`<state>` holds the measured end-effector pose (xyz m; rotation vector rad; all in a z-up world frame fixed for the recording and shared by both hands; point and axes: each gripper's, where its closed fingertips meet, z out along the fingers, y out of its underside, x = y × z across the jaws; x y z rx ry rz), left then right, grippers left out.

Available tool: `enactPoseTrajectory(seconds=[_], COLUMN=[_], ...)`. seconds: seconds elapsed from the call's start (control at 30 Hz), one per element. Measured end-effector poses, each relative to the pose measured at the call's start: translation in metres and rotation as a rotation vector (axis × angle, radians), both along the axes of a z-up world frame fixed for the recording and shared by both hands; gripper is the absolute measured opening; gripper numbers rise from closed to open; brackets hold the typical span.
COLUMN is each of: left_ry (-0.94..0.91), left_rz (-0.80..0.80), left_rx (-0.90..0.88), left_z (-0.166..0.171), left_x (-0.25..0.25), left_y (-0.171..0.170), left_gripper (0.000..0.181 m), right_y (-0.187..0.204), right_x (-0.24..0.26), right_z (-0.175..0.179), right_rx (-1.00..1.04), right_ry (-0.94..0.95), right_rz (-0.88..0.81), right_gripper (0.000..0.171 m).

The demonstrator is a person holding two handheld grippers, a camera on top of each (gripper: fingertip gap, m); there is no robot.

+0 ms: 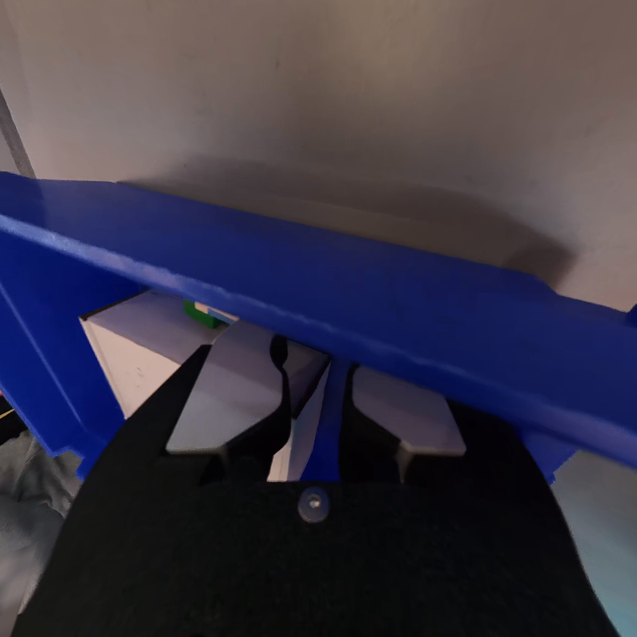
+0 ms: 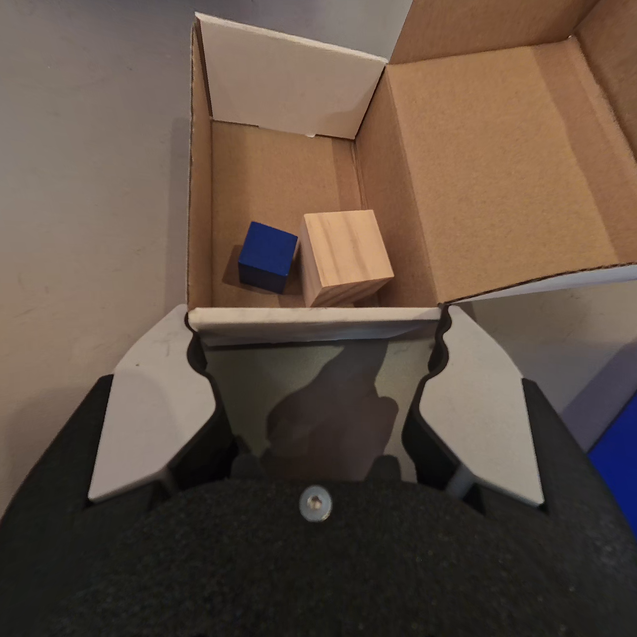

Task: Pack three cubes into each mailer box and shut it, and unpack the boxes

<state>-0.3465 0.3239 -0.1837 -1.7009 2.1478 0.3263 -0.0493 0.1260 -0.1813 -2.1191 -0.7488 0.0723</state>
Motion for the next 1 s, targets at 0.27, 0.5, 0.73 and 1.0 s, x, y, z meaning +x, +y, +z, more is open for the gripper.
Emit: enactPoseTrajectory(seconds=[0.27, 0.5, 0.73, 1.0], left_ry=[-0.139, -0.350, -0.195, 0.117], left_rz=[0.018, -0.220, -0.361, -0.268], left_rx=[0.054, -0.050, -0.128, -0.132], left_z=[0.057, 0.126, 0.068, 0.003], left_x=[-0.004, 0.102, 0.221, 0.257], left_y=[-0.008, -0.093, -0.135, -0.115], left_gripper=[0.030, 0.030, 0.030, 0.030], right_y=[0.000, 0.000, 0.002, 0.002], right_x=[0.000, 0.000, 0.000, 0.000], right_z=[0.000, 0.000, 0.000, 0.000], right_rx=[-0.001, -0.001, 0.002, 0.002], right_ry=[0.001, 0.001, -0.004, -0.010], right_rz=[0.001, 0.002, 0.011, 0.018], right_gripper=[0.127, 0.127, 0.127, 0.127])
